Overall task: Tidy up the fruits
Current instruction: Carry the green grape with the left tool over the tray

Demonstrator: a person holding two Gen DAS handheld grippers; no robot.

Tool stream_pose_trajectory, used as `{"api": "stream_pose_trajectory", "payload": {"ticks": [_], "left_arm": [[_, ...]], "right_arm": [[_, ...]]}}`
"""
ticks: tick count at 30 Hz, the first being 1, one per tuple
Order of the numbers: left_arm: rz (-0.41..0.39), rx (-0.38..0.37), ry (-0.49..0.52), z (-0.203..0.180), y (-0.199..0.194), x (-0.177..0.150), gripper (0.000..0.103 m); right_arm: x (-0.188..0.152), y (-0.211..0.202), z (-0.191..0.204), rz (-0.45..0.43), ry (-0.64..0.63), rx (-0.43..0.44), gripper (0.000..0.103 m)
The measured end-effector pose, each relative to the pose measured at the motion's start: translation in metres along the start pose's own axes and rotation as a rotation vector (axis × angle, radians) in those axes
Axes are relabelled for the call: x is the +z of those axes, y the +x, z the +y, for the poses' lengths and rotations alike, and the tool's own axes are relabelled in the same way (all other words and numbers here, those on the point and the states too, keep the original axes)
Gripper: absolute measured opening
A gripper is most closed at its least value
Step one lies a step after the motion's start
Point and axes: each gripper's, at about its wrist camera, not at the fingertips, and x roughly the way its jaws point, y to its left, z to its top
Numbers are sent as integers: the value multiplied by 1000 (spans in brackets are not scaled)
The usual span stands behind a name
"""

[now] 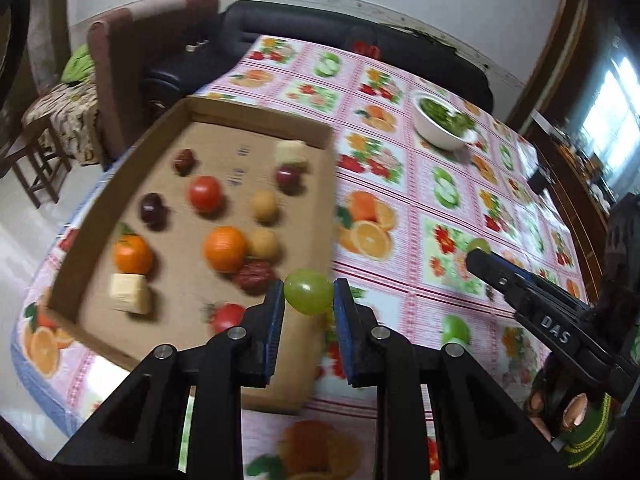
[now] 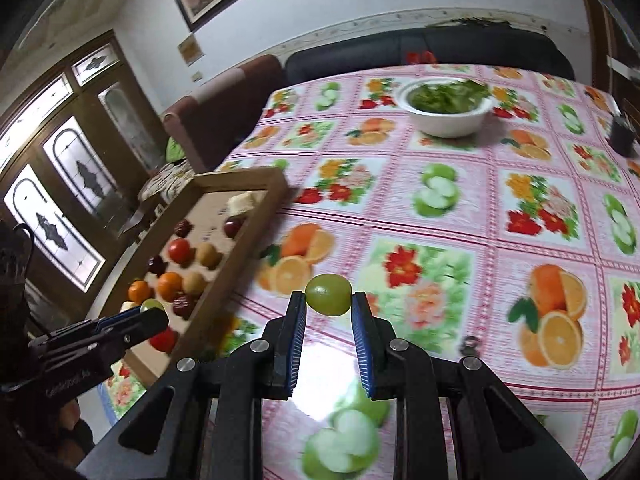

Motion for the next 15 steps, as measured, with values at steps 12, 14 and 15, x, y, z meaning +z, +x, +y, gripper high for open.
{"api": "stream_pose_trajectory", "payload": {"ticks": [12,14,15], "left_arm": [[-20,75,-99,67,-4,4,22],[-18,82,-108,73,-2,5,22],[-17,83,-112,74,-2,5,22]], "right_arm": [[13,22,59,22,-85,77,23],[15,28,67,29,-99,87,23],[15,31,72,34,-104,93,23]]}}
